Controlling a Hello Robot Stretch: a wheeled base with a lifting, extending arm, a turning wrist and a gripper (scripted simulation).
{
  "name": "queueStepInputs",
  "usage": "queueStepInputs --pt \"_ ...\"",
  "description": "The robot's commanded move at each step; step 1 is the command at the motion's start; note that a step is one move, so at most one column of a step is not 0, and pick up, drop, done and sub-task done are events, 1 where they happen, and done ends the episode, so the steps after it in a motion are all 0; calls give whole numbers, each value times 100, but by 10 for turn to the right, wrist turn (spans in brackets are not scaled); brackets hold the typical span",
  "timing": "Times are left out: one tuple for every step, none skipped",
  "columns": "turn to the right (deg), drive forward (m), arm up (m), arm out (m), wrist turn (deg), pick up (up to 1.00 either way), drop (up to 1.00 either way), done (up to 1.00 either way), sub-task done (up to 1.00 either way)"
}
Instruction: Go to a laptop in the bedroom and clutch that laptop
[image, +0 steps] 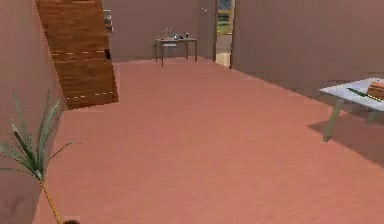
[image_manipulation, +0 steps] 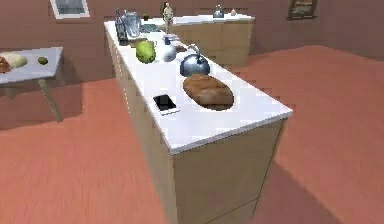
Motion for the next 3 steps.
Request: queueStepInputs --pt "0 90 0 0 0 0 0 0 0" --pt "-180 0 0 0 0 0 0 0 0" --pt "0 100 0 0 0 0 0 0 0"
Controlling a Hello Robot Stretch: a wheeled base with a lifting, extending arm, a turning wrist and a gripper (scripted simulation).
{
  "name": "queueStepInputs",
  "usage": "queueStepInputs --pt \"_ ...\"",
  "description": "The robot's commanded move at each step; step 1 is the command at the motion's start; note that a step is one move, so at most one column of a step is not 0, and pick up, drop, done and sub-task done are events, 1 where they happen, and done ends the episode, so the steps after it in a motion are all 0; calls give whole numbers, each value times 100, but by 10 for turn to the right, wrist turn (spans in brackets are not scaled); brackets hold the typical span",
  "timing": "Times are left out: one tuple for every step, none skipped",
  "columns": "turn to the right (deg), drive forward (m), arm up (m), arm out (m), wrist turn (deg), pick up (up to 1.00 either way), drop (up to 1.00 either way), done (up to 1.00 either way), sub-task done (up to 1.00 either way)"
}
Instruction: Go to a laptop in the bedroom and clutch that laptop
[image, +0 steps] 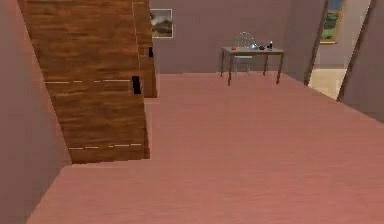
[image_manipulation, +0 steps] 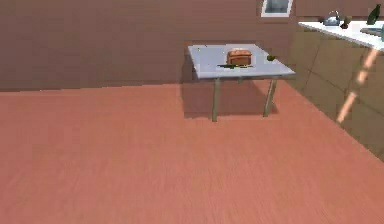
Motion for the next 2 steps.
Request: queueStepInputs --pt "0 100 0 0 0 0 0 0 0" --pt "0 65 0 0 0 0 0 0 0"
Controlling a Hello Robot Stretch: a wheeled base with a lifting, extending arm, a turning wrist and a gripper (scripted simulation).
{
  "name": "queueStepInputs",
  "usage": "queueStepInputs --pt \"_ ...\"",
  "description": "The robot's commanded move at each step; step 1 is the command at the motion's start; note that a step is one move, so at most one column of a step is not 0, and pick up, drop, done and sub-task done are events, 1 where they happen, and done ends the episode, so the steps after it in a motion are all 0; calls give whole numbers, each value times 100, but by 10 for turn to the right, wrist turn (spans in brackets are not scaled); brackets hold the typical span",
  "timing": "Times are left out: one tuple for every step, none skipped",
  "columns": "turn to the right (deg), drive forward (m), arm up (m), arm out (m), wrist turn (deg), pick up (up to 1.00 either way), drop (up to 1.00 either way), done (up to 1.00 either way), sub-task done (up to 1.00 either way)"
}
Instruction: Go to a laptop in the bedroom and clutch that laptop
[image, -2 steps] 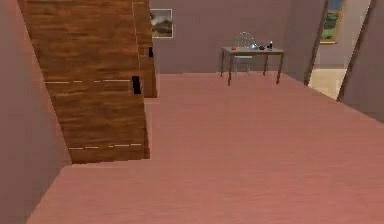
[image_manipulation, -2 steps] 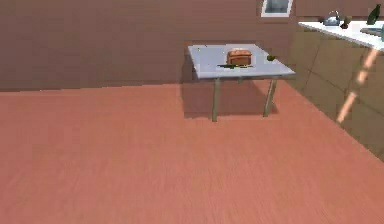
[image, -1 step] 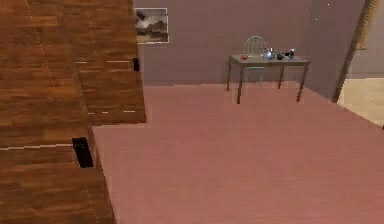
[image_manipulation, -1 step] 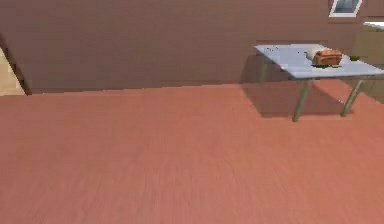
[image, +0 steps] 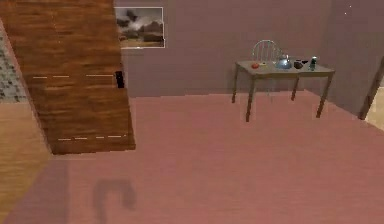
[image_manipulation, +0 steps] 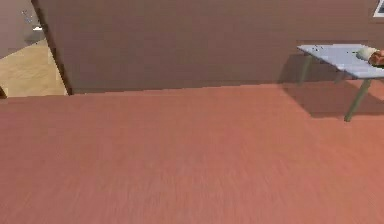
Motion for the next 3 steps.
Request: queueStepInputs --pt "-180 0 0 0 0 0 0 0 0" --pt "0 95 0 0 0 0 0 0 0" --pt "-450 0 0 0 0 0 0 0 0"
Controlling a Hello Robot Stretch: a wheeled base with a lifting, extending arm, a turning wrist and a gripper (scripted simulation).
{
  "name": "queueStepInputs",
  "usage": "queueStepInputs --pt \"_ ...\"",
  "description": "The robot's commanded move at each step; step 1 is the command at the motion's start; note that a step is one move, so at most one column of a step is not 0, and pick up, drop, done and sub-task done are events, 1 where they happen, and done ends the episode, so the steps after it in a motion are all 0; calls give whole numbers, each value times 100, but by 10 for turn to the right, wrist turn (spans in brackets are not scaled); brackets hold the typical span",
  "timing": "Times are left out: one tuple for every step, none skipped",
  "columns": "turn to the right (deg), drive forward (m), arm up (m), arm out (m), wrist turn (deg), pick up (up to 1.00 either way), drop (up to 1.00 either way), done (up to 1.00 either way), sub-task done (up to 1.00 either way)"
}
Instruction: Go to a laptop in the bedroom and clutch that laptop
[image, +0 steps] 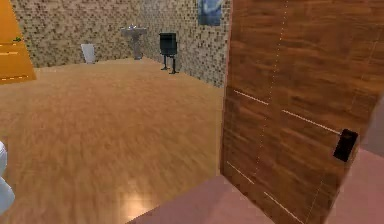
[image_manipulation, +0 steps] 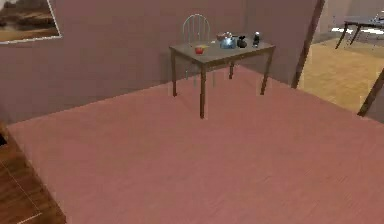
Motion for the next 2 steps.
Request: queueStepInputs --pt "-300 0 0 0 0 0 0 0 0" --pt "-30 0 0 0 0 0 0 0 0"
